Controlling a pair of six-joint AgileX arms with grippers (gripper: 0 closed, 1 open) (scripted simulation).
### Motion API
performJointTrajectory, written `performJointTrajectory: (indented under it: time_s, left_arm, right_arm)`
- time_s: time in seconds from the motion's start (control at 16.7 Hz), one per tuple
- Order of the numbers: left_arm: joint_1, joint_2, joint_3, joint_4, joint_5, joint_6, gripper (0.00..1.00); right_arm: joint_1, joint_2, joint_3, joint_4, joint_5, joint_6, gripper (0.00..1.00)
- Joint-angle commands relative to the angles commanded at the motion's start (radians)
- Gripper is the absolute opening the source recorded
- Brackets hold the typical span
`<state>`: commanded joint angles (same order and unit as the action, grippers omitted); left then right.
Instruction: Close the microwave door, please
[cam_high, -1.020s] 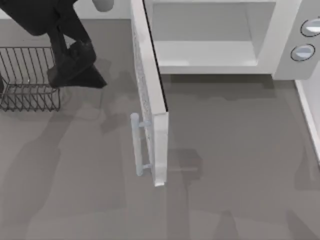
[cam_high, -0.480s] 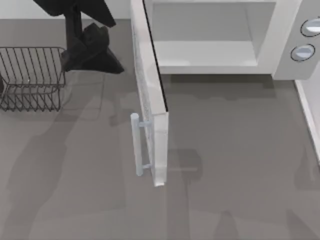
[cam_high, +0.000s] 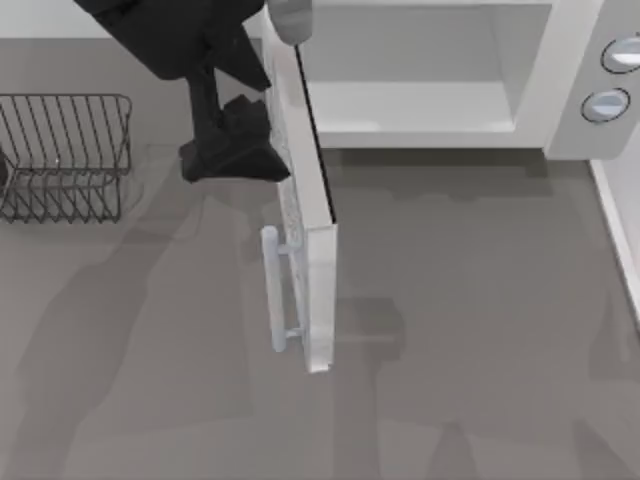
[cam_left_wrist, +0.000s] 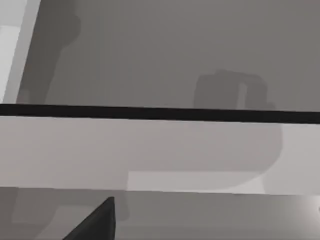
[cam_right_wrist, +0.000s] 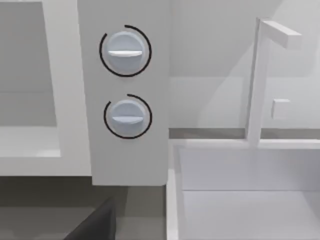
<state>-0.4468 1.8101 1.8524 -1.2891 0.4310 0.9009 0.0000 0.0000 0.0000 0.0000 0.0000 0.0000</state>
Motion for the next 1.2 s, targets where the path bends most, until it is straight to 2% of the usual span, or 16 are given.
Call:
performJointTrajectory:
  time_s: [0.18,0.48,1.2]
  left_arm:
    - [-0.031,-0.002,-0.099,0.108,-0.010,-0.032,1.00]
    - [-0.038,-0.002,-0.119,0.129,-0.012,-0.039,1.00]
    - [-0.038,-0.002,-0.119,0.129,-0.012,-0.039,0.10]
  right_arm:
    - [0.000,0.000,0.000,0.000,0.000,0.000,1.00]
    - [0.000,0.000,0.000,0.000,0.000,0.000,1.00]
    - [0.000,0.000,0.000,0.000,0.000,0.000,1.00]
